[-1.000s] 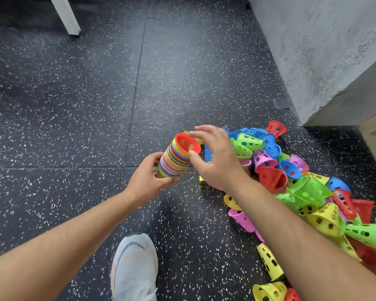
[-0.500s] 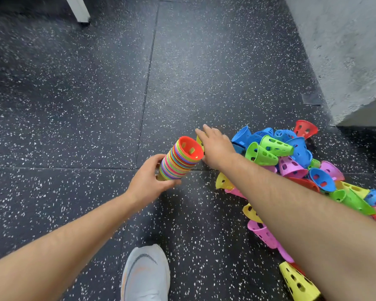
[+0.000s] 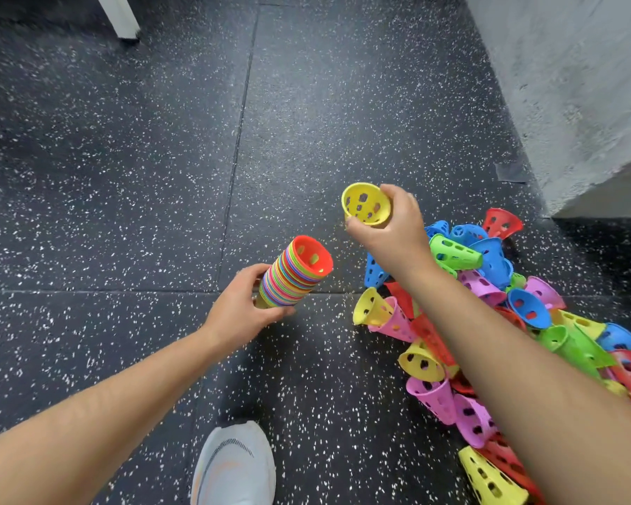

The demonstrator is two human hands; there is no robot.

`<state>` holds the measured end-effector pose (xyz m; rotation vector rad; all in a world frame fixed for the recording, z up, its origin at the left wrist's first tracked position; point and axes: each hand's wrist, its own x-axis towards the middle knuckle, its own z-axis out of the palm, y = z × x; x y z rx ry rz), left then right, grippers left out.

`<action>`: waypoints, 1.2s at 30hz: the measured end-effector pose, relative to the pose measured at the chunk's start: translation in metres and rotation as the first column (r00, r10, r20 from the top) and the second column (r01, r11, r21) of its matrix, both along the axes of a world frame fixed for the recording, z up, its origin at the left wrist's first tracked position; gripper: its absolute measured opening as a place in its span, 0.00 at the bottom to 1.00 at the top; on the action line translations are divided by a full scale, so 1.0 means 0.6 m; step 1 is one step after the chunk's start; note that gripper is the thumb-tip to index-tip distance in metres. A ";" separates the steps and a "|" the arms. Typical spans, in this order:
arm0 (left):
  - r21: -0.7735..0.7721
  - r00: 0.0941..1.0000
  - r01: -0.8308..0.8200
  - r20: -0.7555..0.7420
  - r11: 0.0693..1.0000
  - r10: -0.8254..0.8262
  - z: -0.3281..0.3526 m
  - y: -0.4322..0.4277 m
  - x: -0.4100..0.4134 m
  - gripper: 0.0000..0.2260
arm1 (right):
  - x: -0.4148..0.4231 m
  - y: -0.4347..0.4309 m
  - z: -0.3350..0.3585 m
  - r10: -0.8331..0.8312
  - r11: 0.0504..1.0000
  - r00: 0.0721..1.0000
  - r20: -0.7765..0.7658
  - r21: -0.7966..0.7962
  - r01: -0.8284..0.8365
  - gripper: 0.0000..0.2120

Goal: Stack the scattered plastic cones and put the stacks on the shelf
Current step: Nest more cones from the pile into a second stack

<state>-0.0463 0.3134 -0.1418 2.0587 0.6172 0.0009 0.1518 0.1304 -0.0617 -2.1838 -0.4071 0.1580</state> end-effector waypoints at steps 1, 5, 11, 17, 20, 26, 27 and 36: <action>0.000 1.000 -0.003 -0.003 1.000 0.003 0.002 -0.003 0.005 0.32 | -0.008 -0.010 0.017 0.011 0.997 0.999 -0.047 0.077 -0.007 0.33; 0.019 1.000 0.010 0.024 1.000 -0.011 0.016 -0.024 0.037 0.31 | -0.048 -0.044 0.049 0.195 0.979 0.973 -0.123 0.078 -0.187 0.32; 0.027 0.991 0.102 0.086 0.994 -0.104 0.042 -0.057 0.092 0.32 | -0.036 -0.097 0.045 0.214 0.971 0.971 -0.107 -0.082 -0.224 0.43; 0.034 0.973 0.171 0.151 0.985 -0.174 0.069 -0.089 0.162 0.33 | 0.068 -0.180 0.034 -0.040 0.986 0.998 0.052 -0.161 0.048 0.28; 0.079 0.959 0.207 0.184 0.975 -0.218 0.089 -0.105 0.221 0.32 | 0.133 -0.228 0.020 -0.137 0.952 0.987 0.082 -0.264 0.154 0.24; 0.165 0.932 0.283 0.184 0.945 -0.312 0.105 -0.129 0.336 0.32 | 0.253 -0.312 -0.031 -0.256 0.811 0.966 0.020 -0.539 0.226 0.24; 0.175 0.928 0.293 0.184 0.940 -0.324 0.104 -0.135 0.348 0.33 | 0.266 -0.320 -0.042 -0.260 0.784 0.966 -0.011 -0.587 0.204 0.25; 0.220 0.928 0.302 0.155 0.928 -0.339 0.087 -0.160 0.387 0.33 | 0.306 -0.334 -0.098 -0.276 0.742 0.961 0.008 -0.634 0.218 0.11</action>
